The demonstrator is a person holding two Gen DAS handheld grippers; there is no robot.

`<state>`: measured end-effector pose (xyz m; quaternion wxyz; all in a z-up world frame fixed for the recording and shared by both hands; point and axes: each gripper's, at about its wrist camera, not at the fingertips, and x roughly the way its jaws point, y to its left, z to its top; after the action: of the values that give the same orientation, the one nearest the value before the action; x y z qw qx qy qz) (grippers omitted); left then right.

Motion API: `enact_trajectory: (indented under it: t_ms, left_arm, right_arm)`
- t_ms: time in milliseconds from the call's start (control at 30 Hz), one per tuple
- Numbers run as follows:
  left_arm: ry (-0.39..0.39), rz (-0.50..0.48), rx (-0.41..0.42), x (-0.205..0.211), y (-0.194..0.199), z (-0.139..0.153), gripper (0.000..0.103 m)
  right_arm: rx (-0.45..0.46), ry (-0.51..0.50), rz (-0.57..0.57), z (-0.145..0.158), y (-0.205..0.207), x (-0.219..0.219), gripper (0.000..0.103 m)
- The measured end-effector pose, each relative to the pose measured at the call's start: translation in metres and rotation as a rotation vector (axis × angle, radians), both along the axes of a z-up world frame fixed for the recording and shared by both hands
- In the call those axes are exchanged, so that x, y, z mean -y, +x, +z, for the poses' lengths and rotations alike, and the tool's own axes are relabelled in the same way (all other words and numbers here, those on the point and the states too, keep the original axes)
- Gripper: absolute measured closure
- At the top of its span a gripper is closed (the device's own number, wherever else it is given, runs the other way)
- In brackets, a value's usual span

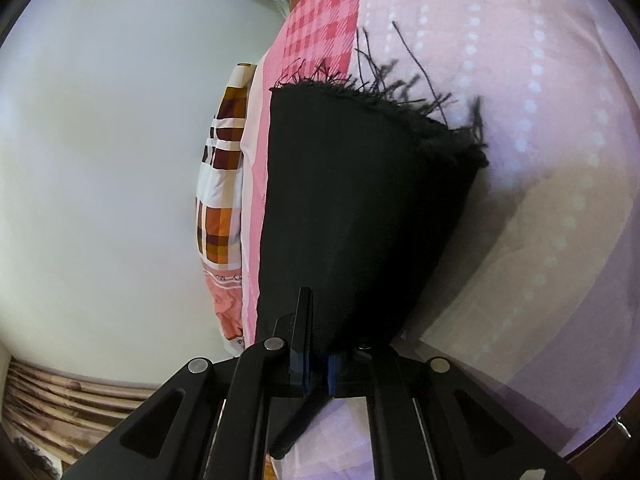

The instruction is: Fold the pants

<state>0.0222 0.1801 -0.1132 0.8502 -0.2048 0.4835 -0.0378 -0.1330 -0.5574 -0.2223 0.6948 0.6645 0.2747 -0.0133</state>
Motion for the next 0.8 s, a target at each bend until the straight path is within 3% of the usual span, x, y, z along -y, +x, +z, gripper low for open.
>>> enact_trajectory:
  t_ms: [67,300,367,600,800]
  left_arm:
    - [-0.004,0.006,-0.035,-0.003,-0.007,-0.01,0.089]
    - [0.054,-0.004,-0.031,0.002,-0.012,-0.014,0.089]
    - [0.069,-0.006,-0.025,0.003,-0.014,-0.013,0.089]
    - [0.024,0.014,-0.031,0.001,-0.015,-0.015,0.086]
    - [0.029,0.011,-0.035,-0.002,-0.013,-0.016,0.085]
  right_arm:
    - [0.001,0.009,-0.006,-0.001,-0.001,0.001,0.1]
    - [-0.002,0.024,-0.013,-0.002,-0.003,0.002,0.1]
    - [0.003,0.015,-0.034,0.001,-0.007,0.007,0.096]
    - [0.022,0.006,-0.06,0.002,-0.011,0.02,0.092]
    - [-0.034,-0.162,-0.064,0.028,-0.009,0.026,0.098]
